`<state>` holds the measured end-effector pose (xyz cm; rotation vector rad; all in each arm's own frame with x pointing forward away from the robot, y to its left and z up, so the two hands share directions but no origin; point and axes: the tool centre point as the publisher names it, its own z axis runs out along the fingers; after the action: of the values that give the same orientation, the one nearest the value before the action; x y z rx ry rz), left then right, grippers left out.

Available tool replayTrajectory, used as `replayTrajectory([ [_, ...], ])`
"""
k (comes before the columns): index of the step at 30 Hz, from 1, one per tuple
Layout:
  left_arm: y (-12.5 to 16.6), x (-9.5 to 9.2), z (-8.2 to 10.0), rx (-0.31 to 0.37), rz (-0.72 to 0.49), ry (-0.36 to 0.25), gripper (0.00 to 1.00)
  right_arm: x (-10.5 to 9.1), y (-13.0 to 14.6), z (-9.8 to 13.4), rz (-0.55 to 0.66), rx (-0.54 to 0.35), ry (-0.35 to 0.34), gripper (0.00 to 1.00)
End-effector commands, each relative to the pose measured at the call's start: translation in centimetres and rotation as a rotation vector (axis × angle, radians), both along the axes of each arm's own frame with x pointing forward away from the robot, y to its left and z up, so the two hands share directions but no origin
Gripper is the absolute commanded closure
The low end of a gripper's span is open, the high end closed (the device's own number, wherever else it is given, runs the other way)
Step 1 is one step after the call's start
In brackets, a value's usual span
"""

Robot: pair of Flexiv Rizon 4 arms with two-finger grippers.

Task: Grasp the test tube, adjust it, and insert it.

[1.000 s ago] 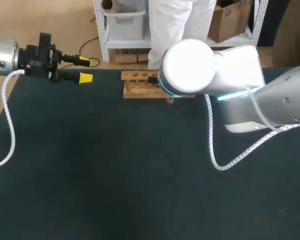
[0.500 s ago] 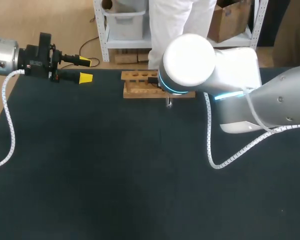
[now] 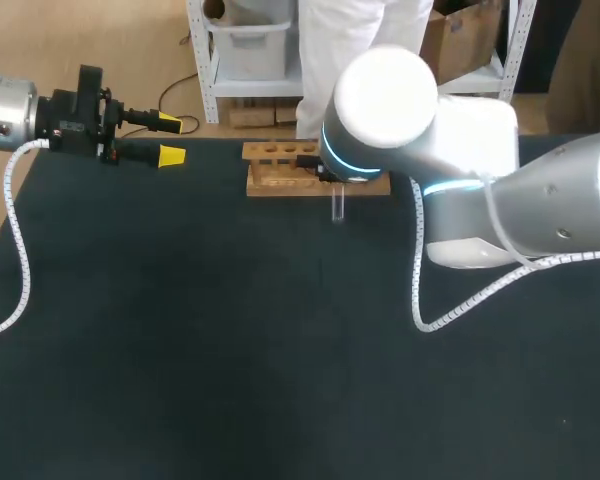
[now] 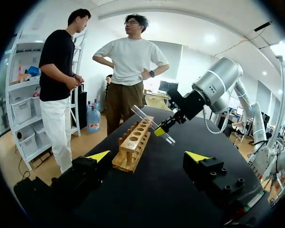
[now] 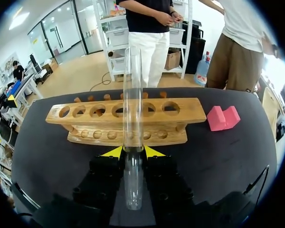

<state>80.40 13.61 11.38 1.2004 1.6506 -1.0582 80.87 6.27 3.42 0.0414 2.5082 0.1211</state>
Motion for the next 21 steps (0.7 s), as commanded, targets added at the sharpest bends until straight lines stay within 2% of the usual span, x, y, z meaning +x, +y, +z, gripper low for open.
replayTrajectory([
  [1, 0.0, 0.0, -0.1, -0.002, 0.0, -0.003, 0.0, 0.4, 0.1, -0.2, 0.013, 0.002, 0.024, 1.0],
  [15, 0.0, 0.0, -0.1, -0.002, 0.0, -0.003, 0.0, -0.3, 0.3, -0.8, 0.017, 0.01, 0.05, 1.0],
  [21, 0.0, 0.0, -0.1, -0.002, 0.0, -0.003, 0.0, -0.9, 0.3, -0.2, 0.0, 0.019, 0.035, 1.0],
])
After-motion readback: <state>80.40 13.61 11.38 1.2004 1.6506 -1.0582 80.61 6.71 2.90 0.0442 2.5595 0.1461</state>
